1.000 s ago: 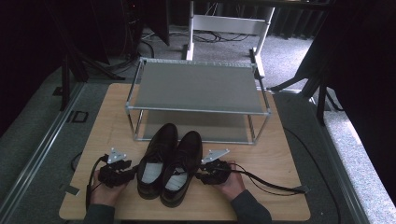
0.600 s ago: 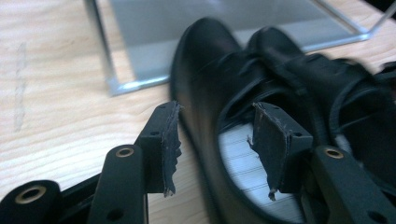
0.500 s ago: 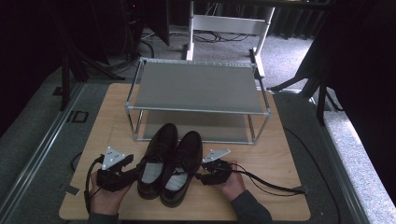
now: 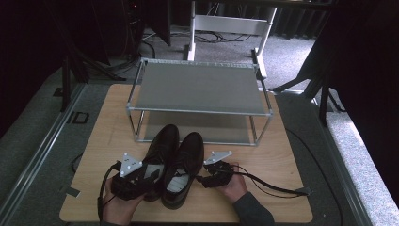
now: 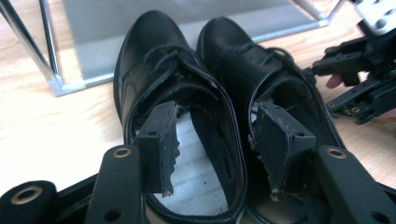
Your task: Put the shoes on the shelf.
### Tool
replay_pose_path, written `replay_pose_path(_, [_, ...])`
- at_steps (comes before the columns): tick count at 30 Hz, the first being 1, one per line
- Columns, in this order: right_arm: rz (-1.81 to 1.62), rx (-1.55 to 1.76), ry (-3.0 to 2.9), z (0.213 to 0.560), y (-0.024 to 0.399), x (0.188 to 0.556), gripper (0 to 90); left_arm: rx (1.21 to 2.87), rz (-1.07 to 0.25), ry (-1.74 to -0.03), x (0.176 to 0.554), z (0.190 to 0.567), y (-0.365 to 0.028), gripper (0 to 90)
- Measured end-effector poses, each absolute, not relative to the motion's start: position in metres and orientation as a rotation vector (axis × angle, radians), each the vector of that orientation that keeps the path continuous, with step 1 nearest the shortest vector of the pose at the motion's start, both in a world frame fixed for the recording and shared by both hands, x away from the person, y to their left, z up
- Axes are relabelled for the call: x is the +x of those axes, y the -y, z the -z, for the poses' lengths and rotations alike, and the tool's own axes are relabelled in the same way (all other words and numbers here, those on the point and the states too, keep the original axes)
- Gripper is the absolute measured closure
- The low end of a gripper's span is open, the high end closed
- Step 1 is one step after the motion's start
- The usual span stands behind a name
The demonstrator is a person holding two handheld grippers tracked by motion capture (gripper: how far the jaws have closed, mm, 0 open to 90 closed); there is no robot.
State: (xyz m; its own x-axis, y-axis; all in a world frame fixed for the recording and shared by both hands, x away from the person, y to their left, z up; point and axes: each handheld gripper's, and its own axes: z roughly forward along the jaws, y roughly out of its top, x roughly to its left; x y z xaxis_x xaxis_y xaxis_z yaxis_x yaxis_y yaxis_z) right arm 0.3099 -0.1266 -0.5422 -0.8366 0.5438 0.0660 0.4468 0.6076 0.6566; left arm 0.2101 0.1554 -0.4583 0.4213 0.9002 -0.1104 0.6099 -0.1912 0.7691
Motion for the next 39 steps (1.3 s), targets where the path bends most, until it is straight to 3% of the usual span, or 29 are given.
replay_pose_path(30, [-1.030, 0.870, -2.631, 0.541, 0.146, 0.306, 37.7, 1.987, -0.373, -1.424, 0.220, 0.483, -0.118, 45.8])
replay_pose_path(39, [-1.035, 0.879, -2.629, 0.541, 0.148, 0.306, 37.7, 2.008, -0.293, -1.459, 0.227, 0.492, -0.113, 54.4])
